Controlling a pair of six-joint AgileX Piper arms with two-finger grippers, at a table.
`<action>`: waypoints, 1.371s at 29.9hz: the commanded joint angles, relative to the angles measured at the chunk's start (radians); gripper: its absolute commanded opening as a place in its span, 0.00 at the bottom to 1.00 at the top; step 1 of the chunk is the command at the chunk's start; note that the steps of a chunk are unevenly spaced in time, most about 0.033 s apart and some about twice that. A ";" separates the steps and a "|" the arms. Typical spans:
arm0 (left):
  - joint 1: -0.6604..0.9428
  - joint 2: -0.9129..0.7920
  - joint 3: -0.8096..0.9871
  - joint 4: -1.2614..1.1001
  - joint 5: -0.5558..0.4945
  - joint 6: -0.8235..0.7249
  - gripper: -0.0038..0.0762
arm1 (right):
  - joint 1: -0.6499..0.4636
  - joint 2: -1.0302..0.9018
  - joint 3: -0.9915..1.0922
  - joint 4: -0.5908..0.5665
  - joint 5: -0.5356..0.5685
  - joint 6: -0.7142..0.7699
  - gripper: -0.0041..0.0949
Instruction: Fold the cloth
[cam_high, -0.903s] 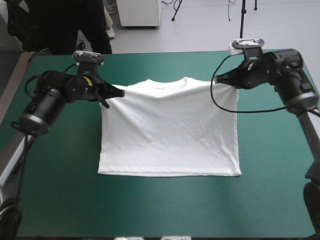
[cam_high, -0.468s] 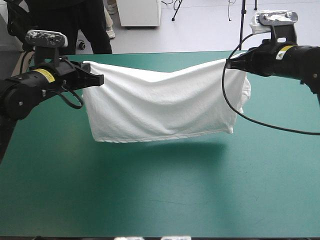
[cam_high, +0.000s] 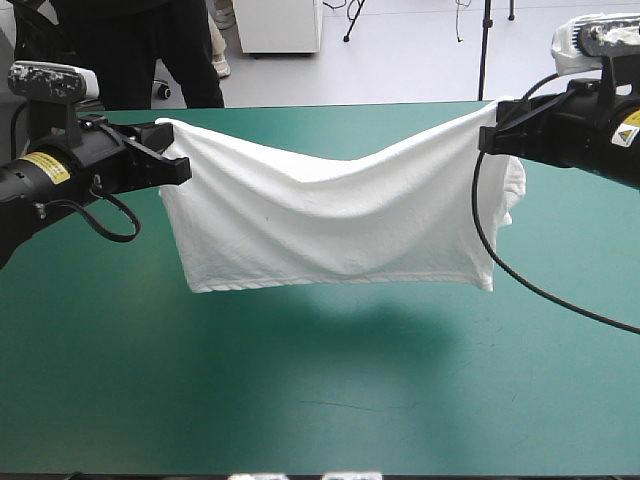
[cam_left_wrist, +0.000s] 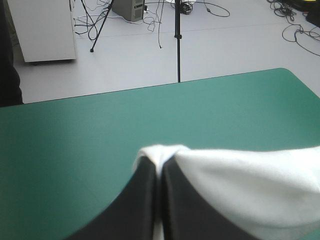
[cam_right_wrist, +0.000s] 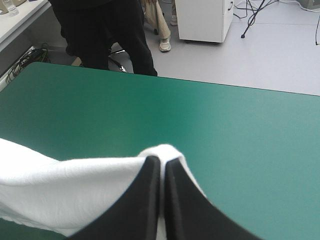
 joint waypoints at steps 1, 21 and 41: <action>-0.001 -0.005 -0.034 -0.021 -0.093 0.006 0.04 | 0.001 -0.009 -0.027 0.008 -0.077 -0.012 0.02; -0.001 0.405 -0.347 -0.007 -0.351 0.012 0.04 | -0.001 0.342 -0.217 -0.087 -0.336 -0.053 0.02; 0.047 0.640 -0.265 0.018 0.058 0.057 0.04 | -0.099 0.554 0.008 -0.081 -0.204 -0.095 0.02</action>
